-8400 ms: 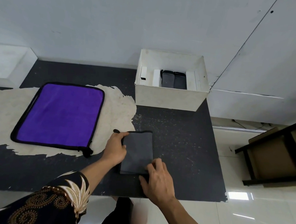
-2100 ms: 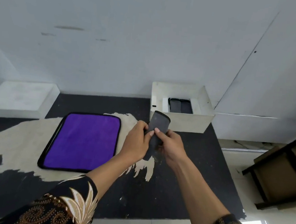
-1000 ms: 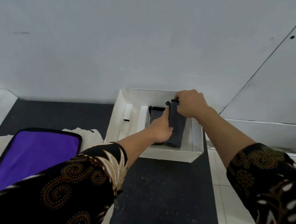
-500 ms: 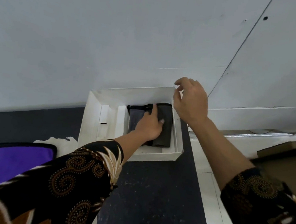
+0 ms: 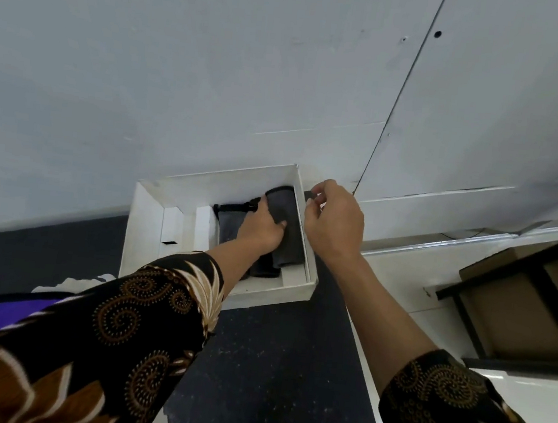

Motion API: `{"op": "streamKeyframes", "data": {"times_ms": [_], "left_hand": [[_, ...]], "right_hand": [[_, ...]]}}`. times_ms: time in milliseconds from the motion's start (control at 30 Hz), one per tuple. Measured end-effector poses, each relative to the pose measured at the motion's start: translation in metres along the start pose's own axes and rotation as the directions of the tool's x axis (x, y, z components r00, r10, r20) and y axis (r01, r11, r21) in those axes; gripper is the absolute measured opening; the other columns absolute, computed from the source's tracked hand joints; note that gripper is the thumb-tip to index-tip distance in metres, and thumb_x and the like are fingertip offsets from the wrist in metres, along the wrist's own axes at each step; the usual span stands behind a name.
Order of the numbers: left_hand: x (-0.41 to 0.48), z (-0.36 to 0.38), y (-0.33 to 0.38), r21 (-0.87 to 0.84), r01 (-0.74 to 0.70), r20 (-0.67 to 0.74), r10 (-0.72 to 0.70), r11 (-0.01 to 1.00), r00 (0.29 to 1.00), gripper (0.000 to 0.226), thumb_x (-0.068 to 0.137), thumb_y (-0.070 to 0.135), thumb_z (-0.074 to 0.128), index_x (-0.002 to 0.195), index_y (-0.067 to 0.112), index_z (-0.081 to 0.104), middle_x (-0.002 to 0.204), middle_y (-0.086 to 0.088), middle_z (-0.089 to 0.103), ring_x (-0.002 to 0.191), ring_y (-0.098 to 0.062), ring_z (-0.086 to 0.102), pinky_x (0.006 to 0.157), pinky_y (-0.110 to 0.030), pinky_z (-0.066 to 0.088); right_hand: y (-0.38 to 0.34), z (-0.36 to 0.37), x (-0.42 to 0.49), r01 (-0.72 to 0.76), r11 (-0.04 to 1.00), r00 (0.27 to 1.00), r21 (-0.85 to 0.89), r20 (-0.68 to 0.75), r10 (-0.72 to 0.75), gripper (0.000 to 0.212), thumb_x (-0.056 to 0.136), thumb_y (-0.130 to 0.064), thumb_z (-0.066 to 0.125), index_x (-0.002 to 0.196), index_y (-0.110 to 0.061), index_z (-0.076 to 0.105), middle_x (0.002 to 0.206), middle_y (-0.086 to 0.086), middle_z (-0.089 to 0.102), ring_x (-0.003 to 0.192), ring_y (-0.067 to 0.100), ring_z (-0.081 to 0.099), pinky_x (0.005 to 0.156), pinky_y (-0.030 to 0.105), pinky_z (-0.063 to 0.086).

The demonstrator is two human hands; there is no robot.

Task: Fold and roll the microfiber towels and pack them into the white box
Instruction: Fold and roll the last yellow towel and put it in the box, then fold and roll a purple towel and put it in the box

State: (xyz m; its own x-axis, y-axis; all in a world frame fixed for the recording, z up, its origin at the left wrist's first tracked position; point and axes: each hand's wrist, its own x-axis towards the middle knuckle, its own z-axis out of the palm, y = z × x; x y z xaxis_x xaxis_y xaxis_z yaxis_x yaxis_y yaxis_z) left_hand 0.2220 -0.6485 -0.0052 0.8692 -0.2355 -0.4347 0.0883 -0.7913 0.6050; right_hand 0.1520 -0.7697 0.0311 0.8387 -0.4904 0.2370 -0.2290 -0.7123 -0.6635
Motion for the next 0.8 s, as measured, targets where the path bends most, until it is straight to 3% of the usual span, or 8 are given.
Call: {"op": "streamKeyframes", "data": {"times_ms": [100,167,233,300,400,567,800], "left_hand": [[-0.008,-0.003,0.002,0.179,-0.006,-0.133,0.030,0.984,0.991,0.066,0.093,0.041,0.057,0.147,0.022,0.025,0.141,-0.018,0.040,0.117,-0.039,0.053,0.090,-0.045,0.050],[-0.018,-0.006,0.000,0.333,-0.100,-0.224,0.182,0.938,0.958,0.059,0.094,0.037,0.056,0.145,0.023,0.030,0.136,-0.016,0.038,0.115,-0.037,0.051,0.084,-0.044,0.050],[-0.025,-0.009,-0.005,0.504,-0.244,-0.115,0.344,0.828,0.932,0.059,0.096,0.038,0.052,0.149,0.026,0.029,0.143,-0.014,0.034,0.126,-0.036,0.040,0.095,-0.047,0.044],[-0.030,-0.013,-0.008,0.606,-0.297,0.080,0.315,0.738,0.946,0.059,0.098,0.046,0.044,0.152,0.031,0.025,0.154,-0.014,0.020,0.137,-0.038,0.024,0.109,-0.053,0.030],[-0.045,-0.026,-0.001,0.576,-0.264,0.101,0.253,0.774,0.962,0.059,0.100,0.047,0.039,0.154,0.031,0.020,0.160,-0.014,0.009,0.143,-0.039,0.015,0.114,-0.055,0.019],[-0.098,-0.054,-0.013,0.424,-0.325,-0.123,0.410,0.845,0.904,0.055,0.100,0.038,0.046,0.151,0.026,0.031,0.158,-0.010,0.019,0.141,-0.032,0.023,0.114,-0.047,0.023],[-0.193,-0.108,-0.128,0.496,-0.276,-0.250,0.440,0.823,0.863,0.056,0.098,0.037,0.051,0.149,0.025,0.034,0.158,-0.007,0.023,0.142,-0.028,0.025,0.113,-0.044,0.024]], "right_hand": [[-0.001,0.000,-0.006,0.008,1.000,1.000,-0.010,-0.006,-0.008,0.016,0.089,-0.018,0.059,0.104,-0.017,0.062,0.096,-0.001,0.064,0.091,0.020,0.057,0.072,0.030,0.046],[-0.004,-0.002,-0.008,0.009,1.000,1.000,-0.010,-0.025,-0.009,0.016,0.088,-0.018,0.059,0.104,-0.016,0.062,0.099,0.000,0.063,0.095,0.019,0.055,0.072,0.027,0.041],[-0.007,-0.006,-0.011,0.006,1.000,0.998,-0.006,-0.061,-0.007,0.018,0.088,-0.017,0.060,0.106,-0.015,0.061,0.102,0.001,0.063,0.097,0.020,0.054,0.073,0.026,0.038],[-0.011,-0.008,-0.015,0.011,1.000,0.996,-0.004,-0.093,-0.011,0.019,0.088,-0.017,0.061,0.107,-0.015,0.061,0.104,0.001,0.062,0.098,0.021,0.054,0.074,0.026,0.038],[-0.022,-0.013,-0.026,0.020,1.000,0.991,-0.011,-0.132,-0.022,0.021,0.087,-0.017,0.062,0.108,-0.015,0.061,0.107,0.002,0.061,0.100,0.022,0.053,0.073,0.026,0.041],[-0.052,-0.017,-0.057,0.095,0.992,0.982,-0.084,-0.153,-0.107,0.023,0.085,-0.018,0.064,0.108,-0.014,0.062,0.106,0.005,0.059,0.097,0.022,0.052,0.073,0.032,0.048],[-0.128,0.019,-0.161,0.220,0.952,0.973,-0.215,-0.024,-0.230,0.030,0.083,-0.025,0.068,0.110,-0.014,0.062,0.115,0.007,0.056,0.102,0.026,0.051,0.082,0.039,0.047]]}}
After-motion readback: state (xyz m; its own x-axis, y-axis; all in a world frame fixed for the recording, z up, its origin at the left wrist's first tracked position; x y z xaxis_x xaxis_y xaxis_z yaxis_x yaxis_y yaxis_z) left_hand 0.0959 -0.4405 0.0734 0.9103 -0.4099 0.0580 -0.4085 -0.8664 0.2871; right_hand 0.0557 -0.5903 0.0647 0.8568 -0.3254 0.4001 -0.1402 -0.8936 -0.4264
